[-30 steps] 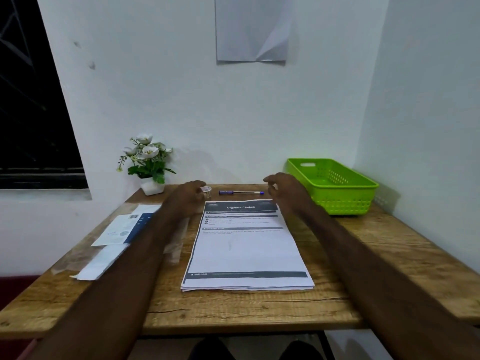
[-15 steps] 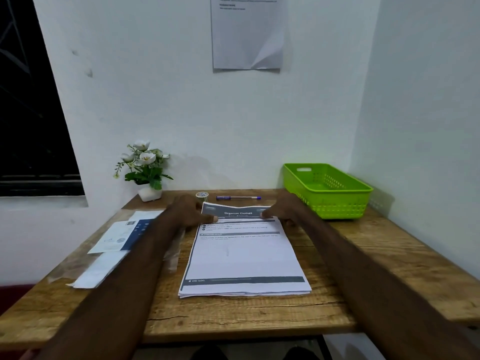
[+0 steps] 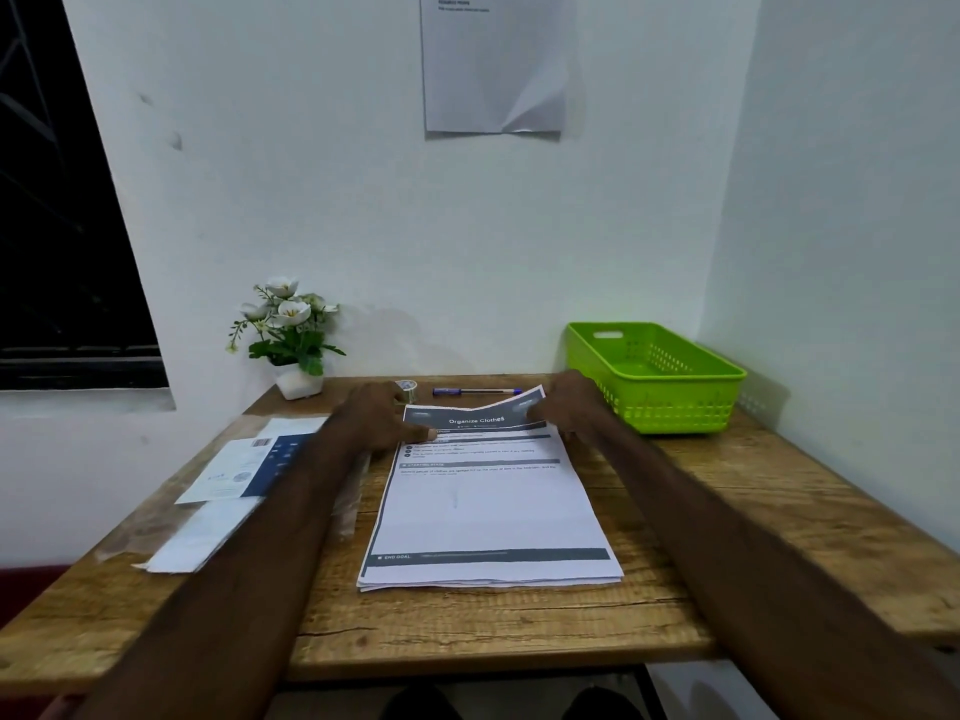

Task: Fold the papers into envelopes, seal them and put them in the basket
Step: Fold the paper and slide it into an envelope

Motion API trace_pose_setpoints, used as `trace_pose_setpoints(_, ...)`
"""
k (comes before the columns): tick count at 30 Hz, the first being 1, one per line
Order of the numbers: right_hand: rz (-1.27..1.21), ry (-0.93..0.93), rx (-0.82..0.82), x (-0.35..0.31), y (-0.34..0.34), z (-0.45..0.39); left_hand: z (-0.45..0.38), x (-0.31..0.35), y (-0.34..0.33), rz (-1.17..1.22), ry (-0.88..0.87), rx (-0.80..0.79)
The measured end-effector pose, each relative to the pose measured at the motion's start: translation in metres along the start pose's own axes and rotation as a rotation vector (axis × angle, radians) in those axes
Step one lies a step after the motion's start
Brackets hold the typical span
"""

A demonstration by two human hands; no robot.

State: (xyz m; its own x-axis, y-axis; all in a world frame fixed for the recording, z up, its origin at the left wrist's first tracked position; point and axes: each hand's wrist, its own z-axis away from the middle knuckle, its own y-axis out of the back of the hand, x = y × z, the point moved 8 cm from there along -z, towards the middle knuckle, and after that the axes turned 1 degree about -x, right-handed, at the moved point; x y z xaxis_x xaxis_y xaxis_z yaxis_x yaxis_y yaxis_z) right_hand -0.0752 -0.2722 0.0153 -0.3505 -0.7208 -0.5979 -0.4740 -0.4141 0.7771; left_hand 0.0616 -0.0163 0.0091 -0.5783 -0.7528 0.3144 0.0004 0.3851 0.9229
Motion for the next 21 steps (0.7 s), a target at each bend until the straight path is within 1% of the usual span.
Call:
trace_pose_setpoints(2,-0.112,0.019,0.064,-0.001,0.008,-0.001,0.001,-0.001,0.002,0.01,0.016,0.005)
trace_pose_setpoints(4,-0.237,0.099,0.106,-0.01,0.016,0.0,0.003,-0.004,0.01,0.109,0.029,0.05)
trace_pose_setpoints(5,-0.308,0.126,0.126,-0.014,0.021,0.002,0.005,-0.005,0.015,0.224,0.033,0.086)
trace_pose_setpoints(7,-0.452,0.188,0.165,-0.024,0.034,0.006,0.007,-0.008,0.027,0.567,0.016,0.156)
trace_pose_setpoints(9,-0.576,0.25,0.21,-0.034,0.048,0.012,0.007,-0.008,0.035,0.836,0.007,0.179)
trace_pose_setpoints(10,-0.644,0.275,0.225,-0.038,0.055,0.014,0.008,-0.008,0.036,0.932,0.026,0.153)
trace_pose_setpoints(12,-0.777,0.292,0.259,-0.041,0.066,0.018,0.008,-0.004,0.031,1.077,0.042,0.037)
trace_pose_setpoints(13,-0.811,0.301,0.292,-0.043,0.073,0.019,0.009,-0.002,0.029,1.114,0.033,-0.016)
trace_pose_setpoints(15,-0.83,0.332,0.346,-0.05,0.086,0.018,0.009,0.005,0.026,1.179,0.01,-0.073)
trace_pose_setpoints(17,-0.845,0.336,0.331,-0.056,0.095,0.013,0.009,0.012,0.026,1.293,-0.015,-0.07)
trace_pose_setpoints(19,-0.877,0.326,0.252,-0.06,0.096,0.007,0.008,0.019,0.029,1.415,-0.041,-0.027)
trace_pose_setpoints(21,-0.92,0.327,0.167,-0.058,0.09,0.005,0.007,0.022,0.034,1.486,-0.055,0.013)
